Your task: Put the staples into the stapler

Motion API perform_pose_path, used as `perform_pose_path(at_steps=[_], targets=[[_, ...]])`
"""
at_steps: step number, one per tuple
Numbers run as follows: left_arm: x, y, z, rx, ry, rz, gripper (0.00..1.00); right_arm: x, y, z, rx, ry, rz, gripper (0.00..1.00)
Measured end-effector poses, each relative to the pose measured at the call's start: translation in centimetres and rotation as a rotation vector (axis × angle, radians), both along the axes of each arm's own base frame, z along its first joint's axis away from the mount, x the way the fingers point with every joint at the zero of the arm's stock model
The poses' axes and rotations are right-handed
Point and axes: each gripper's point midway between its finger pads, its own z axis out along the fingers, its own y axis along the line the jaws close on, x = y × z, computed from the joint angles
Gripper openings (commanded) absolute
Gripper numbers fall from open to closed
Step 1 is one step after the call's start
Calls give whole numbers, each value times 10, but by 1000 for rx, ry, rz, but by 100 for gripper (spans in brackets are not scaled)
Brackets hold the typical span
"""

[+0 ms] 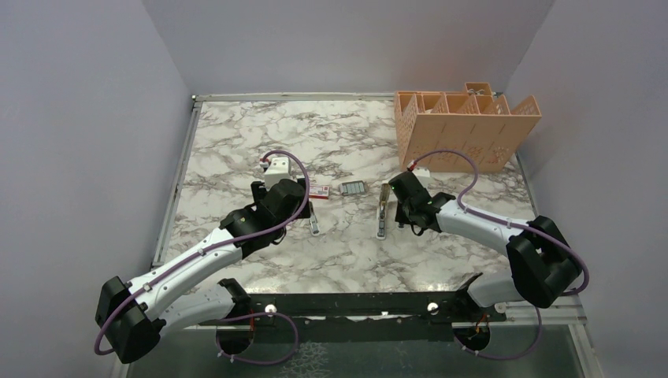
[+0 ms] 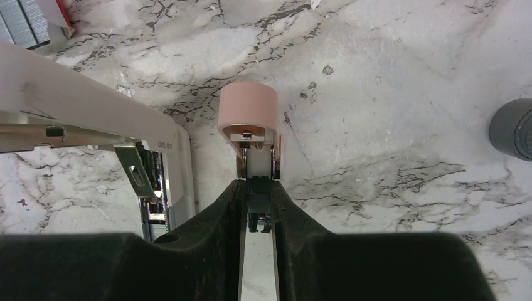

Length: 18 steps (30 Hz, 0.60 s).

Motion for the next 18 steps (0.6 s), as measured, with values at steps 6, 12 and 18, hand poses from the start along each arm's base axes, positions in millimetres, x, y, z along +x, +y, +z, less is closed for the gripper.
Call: perform_pose_path(at_steps=[6,12,18], targets=[[0,0,0,0,0,1,84,0,1,0,6,3,-4,25],[0,0,-1,1,2,1,84,-1,0,-1,16,9,-15,25],[0,1,-1,1,1,1,84,-4,1,-2,21,25,-9,31]])
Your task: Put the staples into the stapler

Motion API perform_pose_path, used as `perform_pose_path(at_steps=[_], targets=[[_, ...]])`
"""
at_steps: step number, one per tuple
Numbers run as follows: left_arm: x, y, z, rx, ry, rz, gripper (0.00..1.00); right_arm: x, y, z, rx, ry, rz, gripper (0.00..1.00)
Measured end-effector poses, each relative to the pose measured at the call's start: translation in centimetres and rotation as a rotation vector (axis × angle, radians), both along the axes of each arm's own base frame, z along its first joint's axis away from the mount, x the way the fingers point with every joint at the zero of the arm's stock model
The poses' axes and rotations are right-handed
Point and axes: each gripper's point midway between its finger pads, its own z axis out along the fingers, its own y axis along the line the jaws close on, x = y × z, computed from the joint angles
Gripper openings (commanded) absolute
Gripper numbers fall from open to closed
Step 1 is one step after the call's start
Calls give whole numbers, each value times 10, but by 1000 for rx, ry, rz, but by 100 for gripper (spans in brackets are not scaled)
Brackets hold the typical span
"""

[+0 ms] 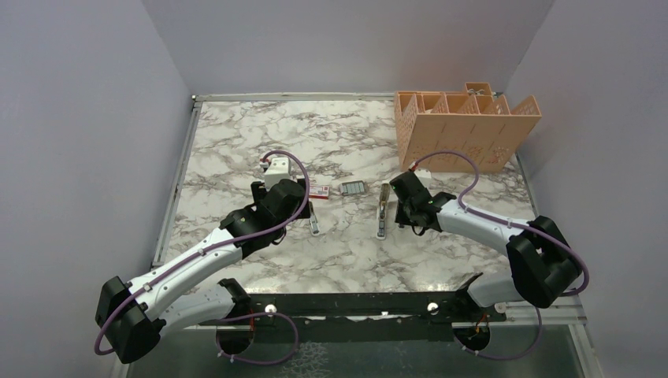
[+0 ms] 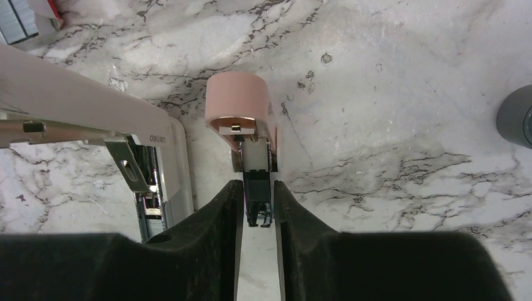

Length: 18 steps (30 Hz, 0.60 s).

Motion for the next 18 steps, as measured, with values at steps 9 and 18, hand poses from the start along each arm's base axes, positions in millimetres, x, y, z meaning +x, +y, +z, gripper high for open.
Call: perform_pose_path(at_steps=[9,18], targets=[[0,0,0,0,0,0,84,-7,-4,1,-19,31,5,39],[-5,-6,-14,-32,34,-19,70,16,23,55,66,-86,120,49]])
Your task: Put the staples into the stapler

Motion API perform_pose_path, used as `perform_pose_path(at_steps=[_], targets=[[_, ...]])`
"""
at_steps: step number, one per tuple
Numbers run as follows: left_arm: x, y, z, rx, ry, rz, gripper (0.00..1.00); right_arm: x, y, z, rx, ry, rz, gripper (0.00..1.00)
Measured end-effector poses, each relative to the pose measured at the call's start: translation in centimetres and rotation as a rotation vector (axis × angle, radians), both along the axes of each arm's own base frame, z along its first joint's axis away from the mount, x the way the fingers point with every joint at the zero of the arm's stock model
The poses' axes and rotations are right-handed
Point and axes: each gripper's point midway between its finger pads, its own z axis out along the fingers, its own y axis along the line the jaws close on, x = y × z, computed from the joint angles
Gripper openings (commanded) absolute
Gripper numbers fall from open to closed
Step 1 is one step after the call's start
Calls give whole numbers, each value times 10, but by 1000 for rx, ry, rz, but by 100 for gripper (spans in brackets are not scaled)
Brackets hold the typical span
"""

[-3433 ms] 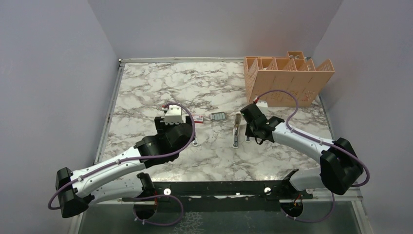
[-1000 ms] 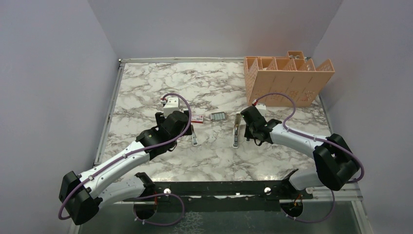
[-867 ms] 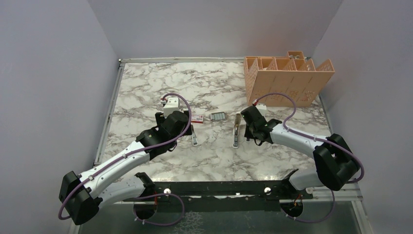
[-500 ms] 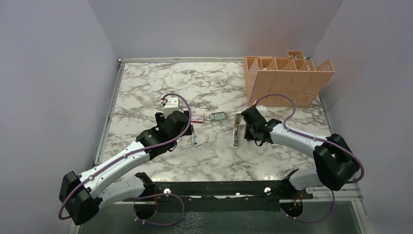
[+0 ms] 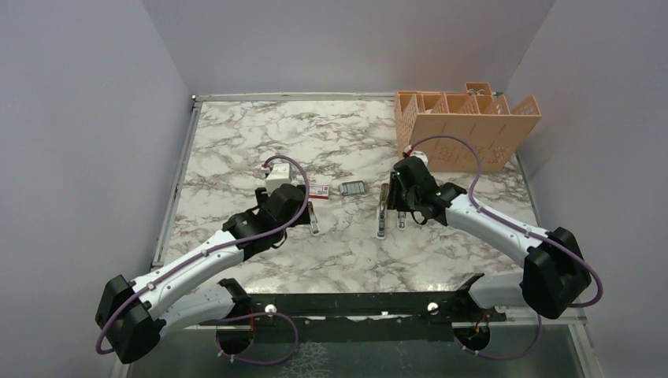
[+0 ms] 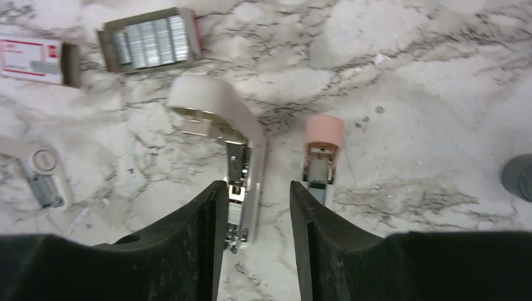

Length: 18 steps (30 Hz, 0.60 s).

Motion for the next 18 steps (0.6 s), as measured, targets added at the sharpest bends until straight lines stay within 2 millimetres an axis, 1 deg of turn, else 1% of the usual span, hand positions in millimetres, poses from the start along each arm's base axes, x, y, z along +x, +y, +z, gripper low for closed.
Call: perform_pose_path(at_steps=[1,2,5,6,10,11,13,15,16,17,18], targets=[[-3,0,-7,-7,17,0,65,1,5,4,16,-7,27,54],[-6,0,-14,-12,36,-3,60,2,11,8,32,-13,57,55],[-13,2,-33,-29,89,5,54,1,27,18,66,-27,130,60],[-16,4,-39,-38,111,13,52,0,36,25,79,-39,163,60],[-21,2,-60,-122,176,31,45,-1,80,55,162,-104,290,61],[-22,1,-65,-142,190,29,45,-2,90,60,173,-114,315,61],[-26,-2,-77,-193,228,25,44,-2,116,67,194,-127,371,61],[-29,-6,-88,-245,265,20,44,-1,144,65,201,-123,422,61],[-30,-8,-91,-269,280,16,44,0,153,61,198,-116,435,61],[-31,-9,-95,-294,294,14,44,0,164,53,192,-99,449,62],[-32,-12,-99,-328,311,7,44,1,175,40,183,-70,457,61]])
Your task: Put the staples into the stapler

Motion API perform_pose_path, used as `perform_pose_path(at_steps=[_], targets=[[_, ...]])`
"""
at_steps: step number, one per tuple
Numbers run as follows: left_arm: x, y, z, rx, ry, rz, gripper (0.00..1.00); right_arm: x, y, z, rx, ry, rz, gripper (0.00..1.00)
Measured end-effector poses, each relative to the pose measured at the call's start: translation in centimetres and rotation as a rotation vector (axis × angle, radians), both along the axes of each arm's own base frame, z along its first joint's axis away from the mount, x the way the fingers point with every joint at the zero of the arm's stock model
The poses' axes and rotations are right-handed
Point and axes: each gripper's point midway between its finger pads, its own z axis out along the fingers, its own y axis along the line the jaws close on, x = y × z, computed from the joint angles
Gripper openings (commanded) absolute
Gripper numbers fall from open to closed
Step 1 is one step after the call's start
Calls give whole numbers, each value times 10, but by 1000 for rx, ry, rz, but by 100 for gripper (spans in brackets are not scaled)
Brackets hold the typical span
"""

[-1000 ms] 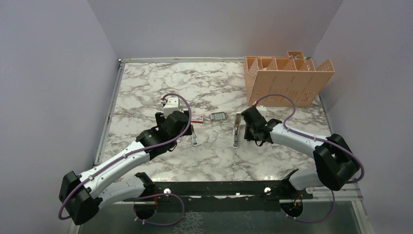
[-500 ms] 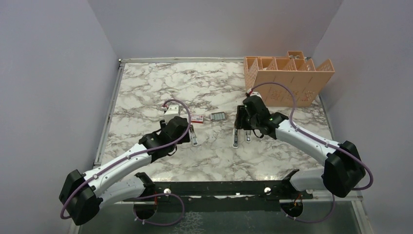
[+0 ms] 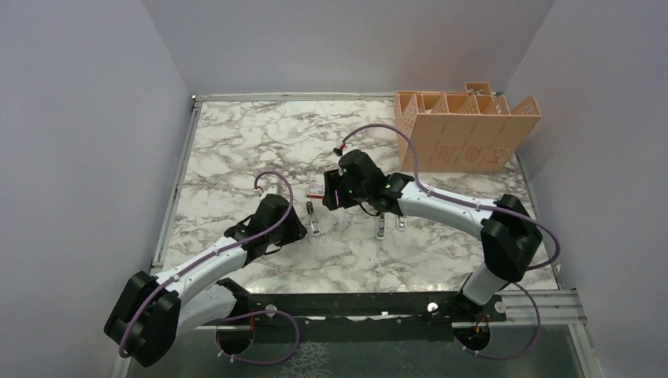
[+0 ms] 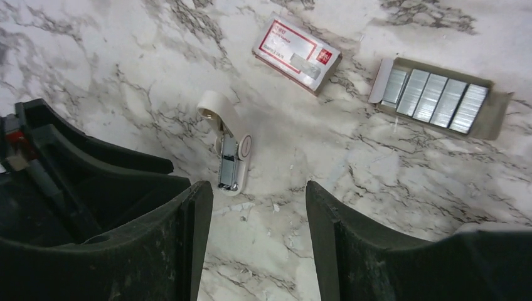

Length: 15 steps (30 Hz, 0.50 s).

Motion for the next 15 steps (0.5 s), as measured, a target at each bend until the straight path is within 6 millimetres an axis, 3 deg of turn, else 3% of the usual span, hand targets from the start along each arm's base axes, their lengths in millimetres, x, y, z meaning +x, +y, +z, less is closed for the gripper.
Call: perform_pose_path(at_steps=[6,15], targets=[[6,-12,-2,-128,23,1,38,6,21,-28,-21,69,-7,61],[7,-18,-18,-209,64,12,29,18,55,-34,36,122,19,60]])
